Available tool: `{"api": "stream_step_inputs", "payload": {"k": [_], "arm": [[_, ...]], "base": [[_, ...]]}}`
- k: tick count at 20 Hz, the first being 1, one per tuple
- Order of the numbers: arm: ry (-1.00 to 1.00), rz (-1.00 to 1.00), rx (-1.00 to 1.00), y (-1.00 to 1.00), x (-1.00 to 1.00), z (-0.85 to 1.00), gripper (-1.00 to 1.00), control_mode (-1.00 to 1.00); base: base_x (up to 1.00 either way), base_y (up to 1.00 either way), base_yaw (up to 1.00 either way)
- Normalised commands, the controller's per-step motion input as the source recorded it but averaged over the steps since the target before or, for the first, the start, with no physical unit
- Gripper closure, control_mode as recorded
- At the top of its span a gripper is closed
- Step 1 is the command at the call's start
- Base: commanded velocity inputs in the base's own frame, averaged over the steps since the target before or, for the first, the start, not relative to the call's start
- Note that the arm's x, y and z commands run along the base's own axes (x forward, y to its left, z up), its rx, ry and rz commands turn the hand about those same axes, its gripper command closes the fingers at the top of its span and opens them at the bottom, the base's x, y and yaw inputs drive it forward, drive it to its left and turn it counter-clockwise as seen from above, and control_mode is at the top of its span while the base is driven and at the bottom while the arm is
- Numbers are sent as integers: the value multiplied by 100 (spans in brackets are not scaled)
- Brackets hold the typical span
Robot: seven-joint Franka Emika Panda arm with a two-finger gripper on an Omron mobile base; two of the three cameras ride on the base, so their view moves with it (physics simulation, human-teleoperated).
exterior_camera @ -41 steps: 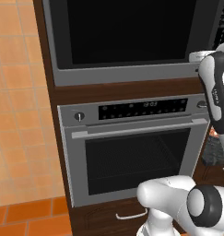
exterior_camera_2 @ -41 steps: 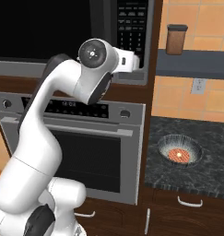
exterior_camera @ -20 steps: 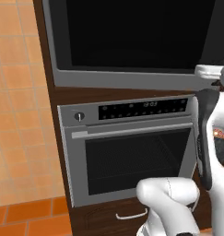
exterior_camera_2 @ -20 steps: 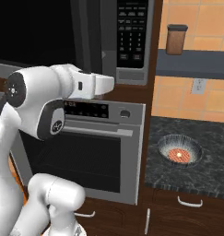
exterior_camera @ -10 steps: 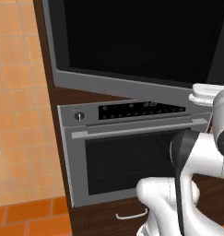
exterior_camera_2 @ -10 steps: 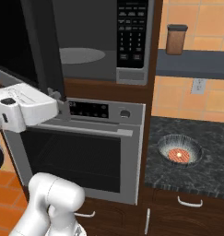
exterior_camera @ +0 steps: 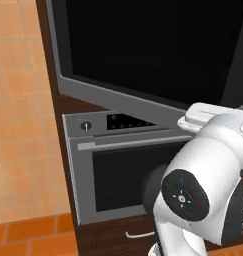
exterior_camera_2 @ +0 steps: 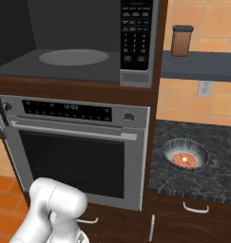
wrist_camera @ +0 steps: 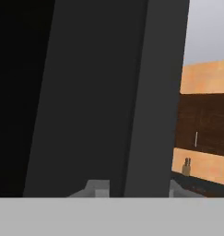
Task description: Open the microwave, place the bowl with waffle inside the microwave, then close the microwave door and turn it on.
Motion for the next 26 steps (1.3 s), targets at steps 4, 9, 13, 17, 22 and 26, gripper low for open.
{"api": "stream_step_inputs", "payload": {"k": [4, 9, 13, 17, 22, 26], "arm": [[1, -21, -16, 100, -40, -2, -100, -100], [4, -6, -4, 41, 15, -10, -100, -100], [-7, 0, 0, 0, 34, -19, -100, -100], [-6, 0, 0, 2, 2, -1, -100, -100], [2, 0, 3, 9, -2, 11, -100, -100], [5, 12, 0, 17, -34, 13, -100, -100]], "base": [[0, 0, 0], [0, 0, 0], [0, 0, 0], [0, 0, 0], [0, 0, 0], [0, 0, 0]]}}
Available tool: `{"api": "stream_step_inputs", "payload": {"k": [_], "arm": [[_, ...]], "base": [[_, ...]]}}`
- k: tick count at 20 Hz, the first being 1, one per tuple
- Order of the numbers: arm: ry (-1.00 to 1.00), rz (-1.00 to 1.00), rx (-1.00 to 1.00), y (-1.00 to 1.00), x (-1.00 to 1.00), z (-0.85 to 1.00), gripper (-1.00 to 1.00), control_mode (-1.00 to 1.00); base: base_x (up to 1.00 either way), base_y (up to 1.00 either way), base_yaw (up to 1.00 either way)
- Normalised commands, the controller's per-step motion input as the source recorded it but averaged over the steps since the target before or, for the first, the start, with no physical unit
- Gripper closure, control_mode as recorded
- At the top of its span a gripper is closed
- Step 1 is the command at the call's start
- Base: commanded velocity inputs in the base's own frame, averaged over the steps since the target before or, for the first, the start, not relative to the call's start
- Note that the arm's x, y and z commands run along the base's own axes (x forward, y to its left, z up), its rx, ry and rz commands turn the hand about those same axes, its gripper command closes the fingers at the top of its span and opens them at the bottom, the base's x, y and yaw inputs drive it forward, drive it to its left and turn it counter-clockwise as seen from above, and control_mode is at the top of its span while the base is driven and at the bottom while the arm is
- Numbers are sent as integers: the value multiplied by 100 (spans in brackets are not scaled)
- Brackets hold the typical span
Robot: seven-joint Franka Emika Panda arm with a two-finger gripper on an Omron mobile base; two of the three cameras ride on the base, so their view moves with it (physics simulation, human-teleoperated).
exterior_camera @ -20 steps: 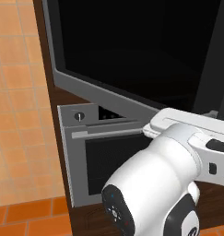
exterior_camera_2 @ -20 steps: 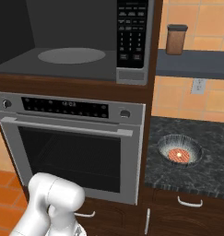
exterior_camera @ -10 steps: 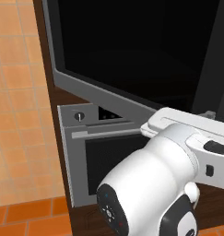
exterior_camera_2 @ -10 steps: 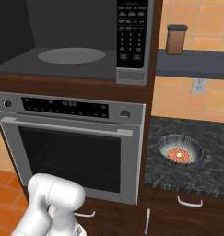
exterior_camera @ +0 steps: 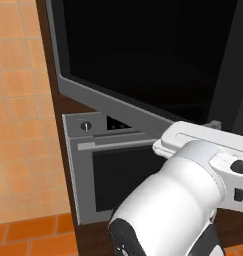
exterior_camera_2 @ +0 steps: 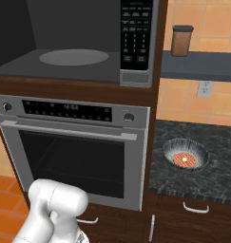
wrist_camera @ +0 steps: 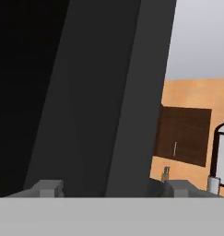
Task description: Open the microwave, place the bowl with waffle inside the microwave, then close the microwave door and turn it on.
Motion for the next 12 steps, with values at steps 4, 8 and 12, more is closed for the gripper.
{"api": "stream_step_inputs", "payload": {"k": [4, 8, 12], "arm": [[0, 28, 0, 0, -34, 2, -100, -100], [0, 12, 0, 0, -55, 6, -100, -100], [0, 26, 0, -7, -48, 2, -100, -100]], "base": [[0, 0, 0], [0, 0, 0], [0, 0, 0]]}}
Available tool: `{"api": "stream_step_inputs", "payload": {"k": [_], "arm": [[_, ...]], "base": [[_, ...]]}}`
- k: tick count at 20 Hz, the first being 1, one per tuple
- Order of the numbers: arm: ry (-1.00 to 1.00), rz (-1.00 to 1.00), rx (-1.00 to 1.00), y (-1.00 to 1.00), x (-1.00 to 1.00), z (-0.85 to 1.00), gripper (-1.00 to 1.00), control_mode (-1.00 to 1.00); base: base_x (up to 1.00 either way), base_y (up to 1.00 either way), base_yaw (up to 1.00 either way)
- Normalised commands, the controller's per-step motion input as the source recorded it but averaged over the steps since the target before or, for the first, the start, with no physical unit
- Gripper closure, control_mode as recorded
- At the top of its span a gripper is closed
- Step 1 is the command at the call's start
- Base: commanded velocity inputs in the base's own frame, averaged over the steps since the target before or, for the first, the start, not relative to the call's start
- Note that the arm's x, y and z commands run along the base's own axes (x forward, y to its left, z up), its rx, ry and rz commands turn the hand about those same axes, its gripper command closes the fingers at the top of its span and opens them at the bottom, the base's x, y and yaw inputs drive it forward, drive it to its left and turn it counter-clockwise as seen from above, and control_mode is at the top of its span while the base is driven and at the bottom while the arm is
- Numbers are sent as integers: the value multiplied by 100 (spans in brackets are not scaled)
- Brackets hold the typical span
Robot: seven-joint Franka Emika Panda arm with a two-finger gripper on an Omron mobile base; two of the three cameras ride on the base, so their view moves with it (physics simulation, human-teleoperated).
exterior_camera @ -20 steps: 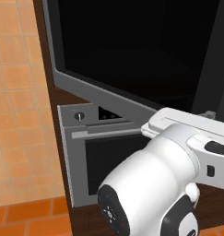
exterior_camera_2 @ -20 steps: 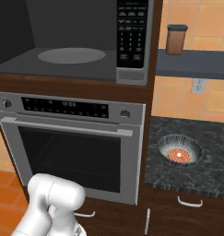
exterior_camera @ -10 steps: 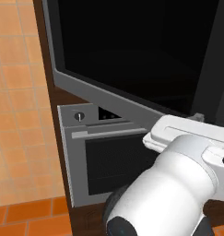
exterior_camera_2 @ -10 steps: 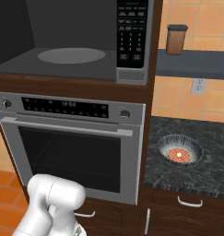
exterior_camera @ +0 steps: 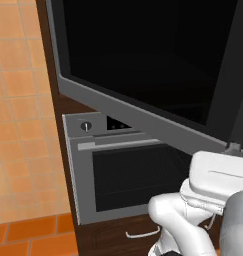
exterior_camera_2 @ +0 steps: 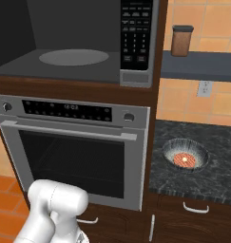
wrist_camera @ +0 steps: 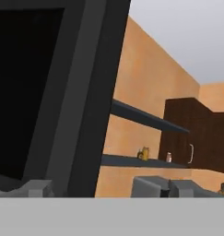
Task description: Open the microwave, place the bowl with waffle inside the microwave, then close the microwave door and turn it on.
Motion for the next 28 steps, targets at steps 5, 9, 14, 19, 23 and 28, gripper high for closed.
{"api": "stream_step_inputs", "payload": {"k": [5, 9, 14, 19, 23, 28], "arm": [[0, 52, 1, -71, -3, 0, -100, -100], [0, 70, 0, -65, 2, -8, -100, -100], [0, 63, 1, -68, 56, -26, -100, -100], [17, 59, 6, -31, 98, -43, -100, -100], [10, 56, 10, -2, 100, -45, -100, -100], [2, 4, 2, 75, 51, -1, -100, -100]], "base": [[0, 0, 0], [0, 0, 0], [0, 0, 0], [0, 0, 0], [0, 0, 0], [0, 0, 0]]}}
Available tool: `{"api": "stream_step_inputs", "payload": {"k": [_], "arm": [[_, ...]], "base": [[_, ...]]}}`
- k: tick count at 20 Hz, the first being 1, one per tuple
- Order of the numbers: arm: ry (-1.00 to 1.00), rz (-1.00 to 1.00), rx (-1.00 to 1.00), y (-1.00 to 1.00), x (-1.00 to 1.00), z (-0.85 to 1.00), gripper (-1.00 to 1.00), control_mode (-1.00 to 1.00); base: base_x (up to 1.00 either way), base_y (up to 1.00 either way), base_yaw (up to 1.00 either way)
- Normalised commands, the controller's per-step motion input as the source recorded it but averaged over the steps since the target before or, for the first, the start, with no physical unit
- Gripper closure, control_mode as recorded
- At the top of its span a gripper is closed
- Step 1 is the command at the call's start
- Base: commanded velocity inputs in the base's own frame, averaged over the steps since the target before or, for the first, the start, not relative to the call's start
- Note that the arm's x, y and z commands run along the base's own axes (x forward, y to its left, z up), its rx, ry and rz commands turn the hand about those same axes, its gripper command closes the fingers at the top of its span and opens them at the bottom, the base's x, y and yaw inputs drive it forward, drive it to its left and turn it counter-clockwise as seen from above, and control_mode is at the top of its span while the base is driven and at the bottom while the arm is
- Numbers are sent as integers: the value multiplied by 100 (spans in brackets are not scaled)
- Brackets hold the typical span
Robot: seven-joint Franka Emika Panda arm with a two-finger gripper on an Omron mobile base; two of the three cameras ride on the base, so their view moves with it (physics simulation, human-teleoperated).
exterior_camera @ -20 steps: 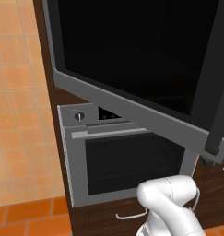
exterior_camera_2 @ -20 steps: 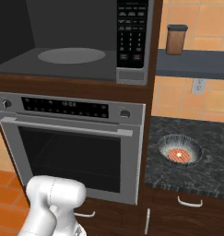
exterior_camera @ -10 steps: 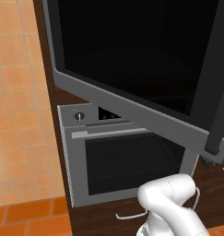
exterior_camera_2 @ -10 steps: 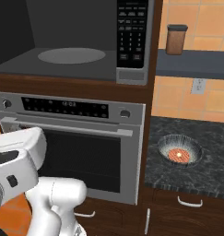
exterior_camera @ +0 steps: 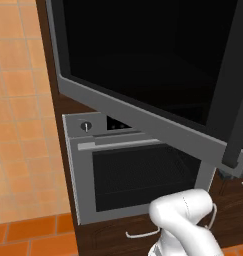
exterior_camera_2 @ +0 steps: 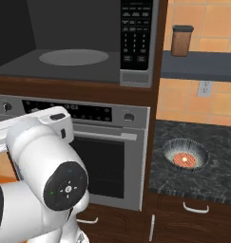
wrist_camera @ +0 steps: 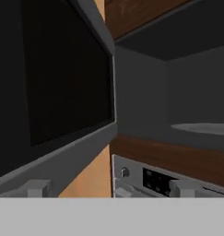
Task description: Open the microwave, place the bowl with waffle inside the microwave, then close the microwave door and turn it on.
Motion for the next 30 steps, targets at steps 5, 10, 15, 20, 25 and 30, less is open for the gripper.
{"api": "stream_step_inputs", "payload": {"k": [5, 10, 15, 20, 25, 30], "arm": [[11, 19, -6, 100, 15, 0, -100, -100], [0, 42, -8, 98, -14, 3, -100, -100], [-4, 23, -12, 100, -28, 1, -100, -100], [1, 11, -8, 83, -2, 0, -100, -100], [1, 0, 0, 8, 15, -8, -100, -100], [-1, 0, -1, 55, 26, -24, -100, -100]], "base": [[0, 0, 0], [0, 0, 0], [0, 0, 0], [0, 0, 0], [0, 0, 0], [0, 0, 0]]}}
